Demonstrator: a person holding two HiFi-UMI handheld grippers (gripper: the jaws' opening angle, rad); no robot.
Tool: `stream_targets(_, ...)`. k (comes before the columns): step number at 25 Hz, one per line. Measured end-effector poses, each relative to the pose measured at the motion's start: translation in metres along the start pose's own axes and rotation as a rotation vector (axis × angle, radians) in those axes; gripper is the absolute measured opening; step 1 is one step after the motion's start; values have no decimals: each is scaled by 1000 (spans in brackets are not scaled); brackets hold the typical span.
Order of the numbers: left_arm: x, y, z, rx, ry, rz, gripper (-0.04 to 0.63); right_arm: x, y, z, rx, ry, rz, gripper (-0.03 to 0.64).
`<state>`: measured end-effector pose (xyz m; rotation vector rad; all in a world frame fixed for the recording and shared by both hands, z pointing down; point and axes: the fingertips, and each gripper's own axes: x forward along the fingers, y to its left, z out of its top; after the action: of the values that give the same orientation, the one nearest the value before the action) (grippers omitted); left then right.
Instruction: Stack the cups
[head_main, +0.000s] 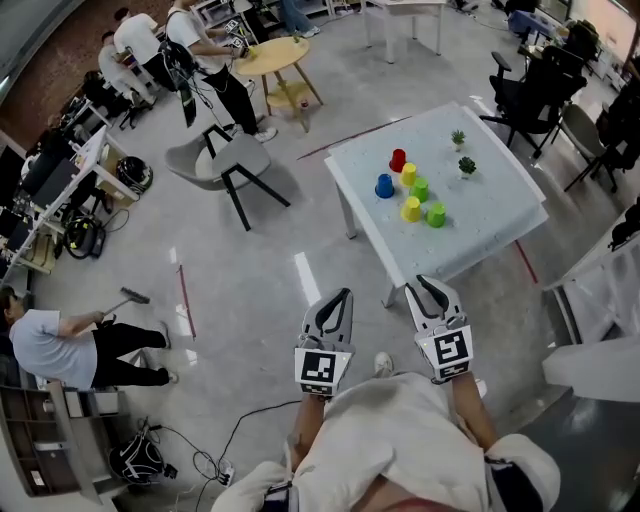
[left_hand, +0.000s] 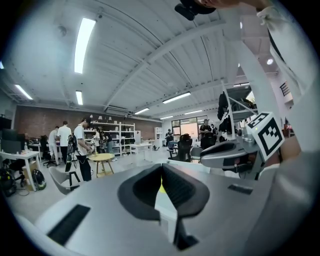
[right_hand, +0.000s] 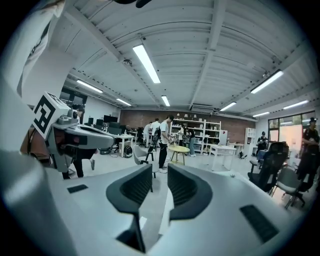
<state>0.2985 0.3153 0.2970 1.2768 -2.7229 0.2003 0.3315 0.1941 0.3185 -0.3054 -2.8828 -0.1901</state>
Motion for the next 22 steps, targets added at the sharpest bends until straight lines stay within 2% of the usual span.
stream_targets(7,38,8,1,-5,10,26,15,27,-29,-5,-3,13,32,92)
stream_targets(15,54,27,6,-7,23,53,15,56,-40,-2,3,21,66,92)
stream_targets(22,80,57,2,0,21,27,16,91,-44,0,8,28,45,92)
